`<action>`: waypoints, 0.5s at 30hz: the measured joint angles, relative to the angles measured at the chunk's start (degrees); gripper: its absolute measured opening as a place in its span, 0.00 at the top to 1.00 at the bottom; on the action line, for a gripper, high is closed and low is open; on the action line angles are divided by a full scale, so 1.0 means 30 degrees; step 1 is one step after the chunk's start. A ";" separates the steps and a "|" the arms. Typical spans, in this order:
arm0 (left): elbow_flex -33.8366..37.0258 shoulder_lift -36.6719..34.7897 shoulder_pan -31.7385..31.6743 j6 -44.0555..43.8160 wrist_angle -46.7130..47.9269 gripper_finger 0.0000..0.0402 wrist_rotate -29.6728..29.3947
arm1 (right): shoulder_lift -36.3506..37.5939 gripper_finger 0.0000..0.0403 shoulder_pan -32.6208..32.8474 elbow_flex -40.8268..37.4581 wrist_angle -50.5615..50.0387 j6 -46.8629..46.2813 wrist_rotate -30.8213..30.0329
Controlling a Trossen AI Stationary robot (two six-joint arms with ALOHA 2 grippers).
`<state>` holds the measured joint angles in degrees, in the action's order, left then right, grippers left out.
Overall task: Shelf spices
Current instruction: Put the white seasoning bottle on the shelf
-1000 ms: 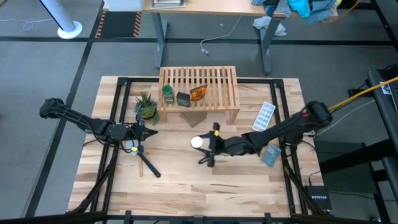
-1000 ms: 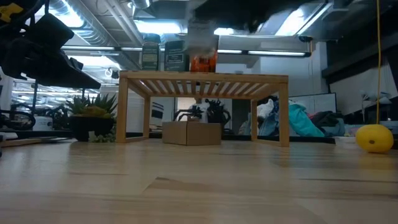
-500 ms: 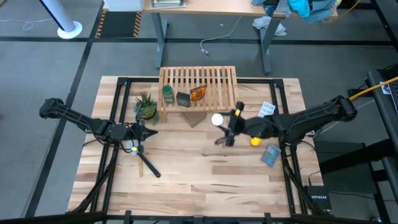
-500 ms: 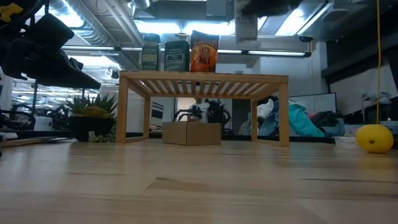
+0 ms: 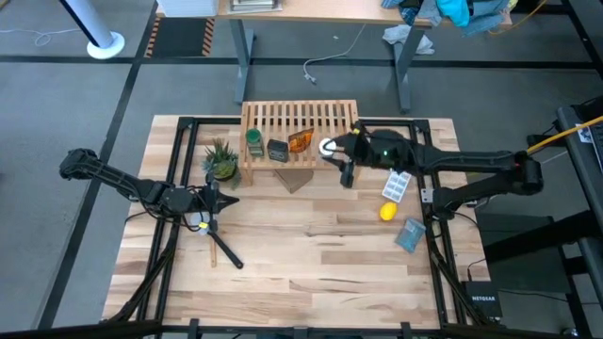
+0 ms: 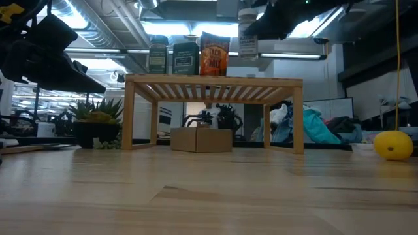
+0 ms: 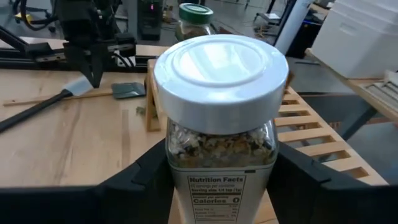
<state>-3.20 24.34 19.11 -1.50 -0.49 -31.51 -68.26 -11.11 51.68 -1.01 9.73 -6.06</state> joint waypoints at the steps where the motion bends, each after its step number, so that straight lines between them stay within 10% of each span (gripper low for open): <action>1: 0.0000 0.0007 0.0000 0.0000 0.0000 1.00 -0.0002 | -0.0037 0.50 -0.0371 0.0000 0.0061 -0.0013 0.0539; 15: 0.0000 0.0005 0.0000 0.0042 0.0011 1.00 0.0007 | -0.1161 0.50 -0.3464 -0.1164 0.2656 -0.0085 0.5560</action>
<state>-3.20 24.35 19.11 -1.37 -0.46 -31.48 -71.74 -21.50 48.19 6.96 9.47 10.62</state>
